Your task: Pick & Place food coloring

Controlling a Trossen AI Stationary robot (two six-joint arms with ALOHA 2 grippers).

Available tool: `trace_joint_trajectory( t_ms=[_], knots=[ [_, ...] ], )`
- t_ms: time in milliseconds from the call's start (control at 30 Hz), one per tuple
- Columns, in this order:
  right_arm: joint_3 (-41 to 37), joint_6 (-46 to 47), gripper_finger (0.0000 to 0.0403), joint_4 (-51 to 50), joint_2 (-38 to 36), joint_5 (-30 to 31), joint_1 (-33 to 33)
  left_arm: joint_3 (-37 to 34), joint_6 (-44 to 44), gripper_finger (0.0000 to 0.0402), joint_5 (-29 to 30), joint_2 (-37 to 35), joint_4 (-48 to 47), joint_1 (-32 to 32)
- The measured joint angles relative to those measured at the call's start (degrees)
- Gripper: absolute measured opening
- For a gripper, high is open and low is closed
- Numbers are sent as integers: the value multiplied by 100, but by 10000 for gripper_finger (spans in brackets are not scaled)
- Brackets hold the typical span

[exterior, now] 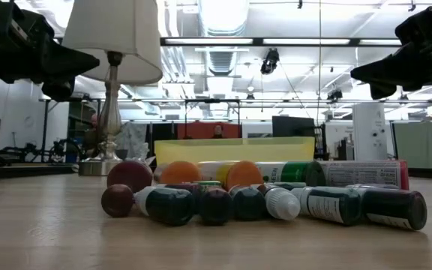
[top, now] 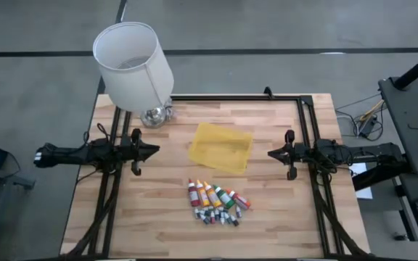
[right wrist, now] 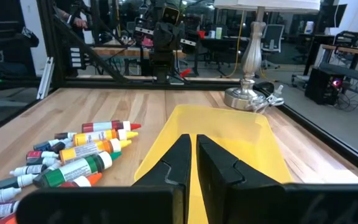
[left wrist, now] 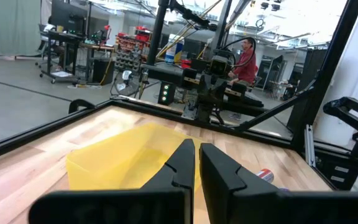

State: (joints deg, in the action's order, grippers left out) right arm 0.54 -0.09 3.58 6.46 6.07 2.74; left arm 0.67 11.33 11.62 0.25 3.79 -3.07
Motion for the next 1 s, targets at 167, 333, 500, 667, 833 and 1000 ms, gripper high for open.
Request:
trace_joint_trajectory(
  t_ms=[167, 333, 500, 667, 833, 1000],
  knots=[
    [2, -5, 18, 1, 0, 0, 0, 2, 2, 0, 0, 0, 0, -2],
    [0, -5, 18, -1, 0, -1, 0, 2, 2, 0, 0, 0, 0, 0],
    [1, -5, 18, 1, 0, 0, -1, 1, 1, 0, 0, 0, 0, -1],
    [0, 4, 18, 1, 0, 0, 0, 0, 0, 0, 0, 0, 0, 0],
    [1, 8, 18, 25, 0, 0, 0, 1, 2, 0, 0, 0, 0, -1],
    [1, 695, 18, 39, 0, -1, -1, 0, 2, 0, 0, 0, 0, 0]
  ],
)
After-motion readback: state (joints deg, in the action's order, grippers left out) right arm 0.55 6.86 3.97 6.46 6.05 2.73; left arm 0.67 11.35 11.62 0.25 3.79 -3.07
